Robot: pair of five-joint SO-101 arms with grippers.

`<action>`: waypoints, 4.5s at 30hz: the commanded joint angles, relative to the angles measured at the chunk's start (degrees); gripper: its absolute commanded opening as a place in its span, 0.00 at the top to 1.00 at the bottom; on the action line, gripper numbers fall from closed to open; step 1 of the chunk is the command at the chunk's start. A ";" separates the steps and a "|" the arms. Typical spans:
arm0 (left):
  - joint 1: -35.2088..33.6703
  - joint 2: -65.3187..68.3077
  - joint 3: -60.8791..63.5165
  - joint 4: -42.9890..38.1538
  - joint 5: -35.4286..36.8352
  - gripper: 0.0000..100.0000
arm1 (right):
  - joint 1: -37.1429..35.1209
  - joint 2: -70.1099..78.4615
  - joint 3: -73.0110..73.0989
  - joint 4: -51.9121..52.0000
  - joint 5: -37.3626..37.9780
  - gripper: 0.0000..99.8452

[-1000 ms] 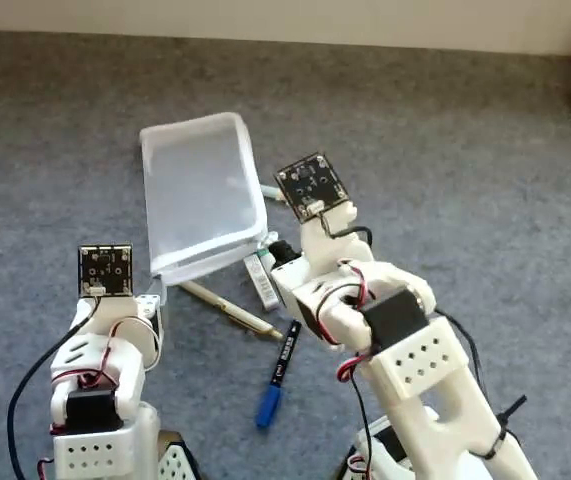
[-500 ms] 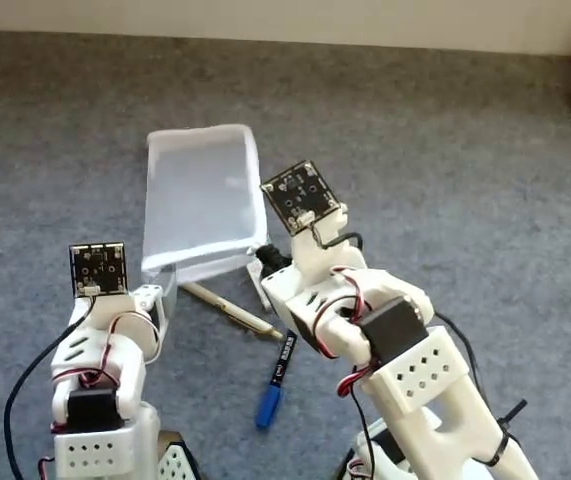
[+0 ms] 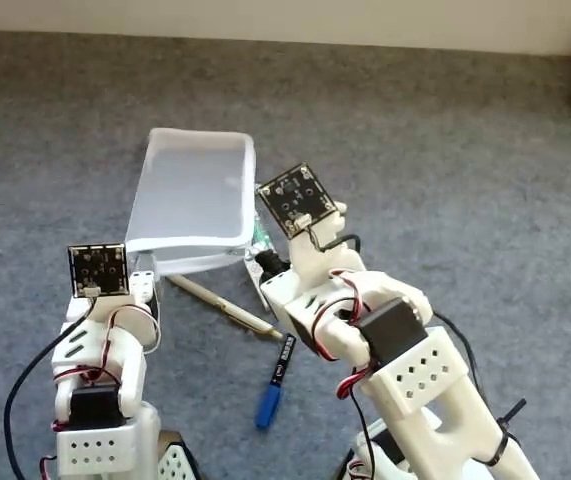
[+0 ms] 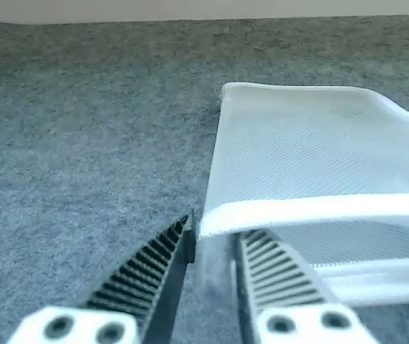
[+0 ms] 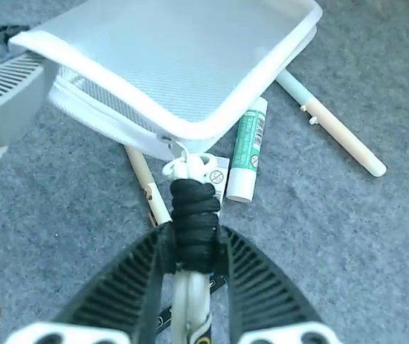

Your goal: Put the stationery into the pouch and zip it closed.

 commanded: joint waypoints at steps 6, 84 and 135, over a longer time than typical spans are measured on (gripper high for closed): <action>-0.92 -0.75 -2.33 4.22 -4.75 0.99 | -0.48 -2.33 -1.71 -0.13 0.70 0.99; -5.67 21.14 -42.77 35.78 -2.11 0.99 | 3.74 17.54 -10.07 -11.74 6.42 0.76; -10.15 21.14 -41.01 35.78 -0.62 0.99 | 5.93 90.51 -72.13 -11.38 15.21 0.76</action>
